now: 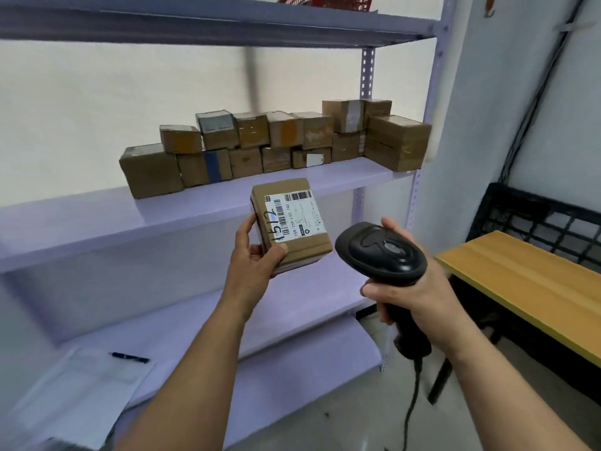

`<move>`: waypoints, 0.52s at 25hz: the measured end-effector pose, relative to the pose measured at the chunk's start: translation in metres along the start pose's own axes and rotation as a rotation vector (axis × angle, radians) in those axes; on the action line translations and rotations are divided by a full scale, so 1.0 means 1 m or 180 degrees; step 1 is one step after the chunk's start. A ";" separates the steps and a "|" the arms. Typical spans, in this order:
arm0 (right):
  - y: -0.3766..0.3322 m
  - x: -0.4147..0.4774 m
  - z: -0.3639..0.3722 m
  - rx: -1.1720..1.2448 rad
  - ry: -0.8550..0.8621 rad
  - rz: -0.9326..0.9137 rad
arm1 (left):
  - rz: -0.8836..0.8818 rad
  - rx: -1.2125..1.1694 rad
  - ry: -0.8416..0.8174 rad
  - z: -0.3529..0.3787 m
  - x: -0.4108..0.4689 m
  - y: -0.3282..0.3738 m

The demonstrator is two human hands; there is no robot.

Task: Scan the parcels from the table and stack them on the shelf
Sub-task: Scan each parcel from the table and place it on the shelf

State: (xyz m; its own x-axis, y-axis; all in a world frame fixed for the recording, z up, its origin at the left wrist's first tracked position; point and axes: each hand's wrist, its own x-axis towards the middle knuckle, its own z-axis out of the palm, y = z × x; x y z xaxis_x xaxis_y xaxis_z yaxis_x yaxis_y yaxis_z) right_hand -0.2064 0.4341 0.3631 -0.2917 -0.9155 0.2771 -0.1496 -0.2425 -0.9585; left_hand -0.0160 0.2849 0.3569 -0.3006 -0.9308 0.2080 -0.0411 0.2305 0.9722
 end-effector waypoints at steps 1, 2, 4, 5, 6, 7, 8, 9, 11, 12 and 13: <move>-0.002 0.008 0.016 -0.0009 -0.0079 -0.0022 | 0.0010 0.0001 0.0088 -0.020 0.002 0.001; -0.004 0.016 0.033 0.0002 -0.0154 -0.0035 | 0.0012 0.0016 0.0174 -0.042 0.004 0.001; -0.009 0.034 0.067 0.0010 -0.0273 -0.0065 | -0.0006 0.0119 0.0356 -0.084 0.010 0.005; -0.011 0.042 0.082 -0.0020 -0.0312 -0.0093 | -0.0005 0.0165 0.0458 -0.103 0.014 0.007; -0.013 0.051 0.100 -0.0050 -0.0366 -0.0133 | -0.0001 0.0210 0.0586 -0.124 0.018 0.008; -0.014 0.061 0.118 -0.0056 -0.0425 -0.0159 | -0.0003 0.0255 0.0712 -0.146 0.023 0.008; -0.016 0.069 0.136 -0.0051 -0.0479 -0.0174 | -0.0024 0.0296 0.0823 -0.167 0.029 0.008; -0.018 0.078 0.153 -0.0054 -0.0522 -0.0197 | -0.0063 0.0328 0.0920 -0.187 0.036 0.007; -0.018 0.094 0.184 -0.0117 -0.0574 -0.0239 | -0.0196 0.0382 0.1075 -0.226 0.053 0.003; -0.018 0.103 0.198 -0.0145 -0.0579 -0.0235 | -0.0269 0.0407 0.1166 -0.244 0.063 0.000; -0.018 0.111 0.210 -0.0160 -0.0579 -0.0219 | -0.0333 0.0408 0.1244 -0.259 0.073 -0.003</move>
State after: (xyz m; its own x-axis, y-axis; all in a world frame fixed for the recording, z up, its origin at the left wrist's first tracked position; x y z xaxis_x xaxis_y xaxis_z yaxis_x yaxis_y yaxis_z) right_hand -0.0379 0.2695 0.3974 -0.1042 -0.9414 0.3209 -0.2115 -0.2943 -0.9320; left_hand 0.2093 0.1432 0.3973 0.0944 -0.9829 0.1581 -0.1776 0.1396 0.9741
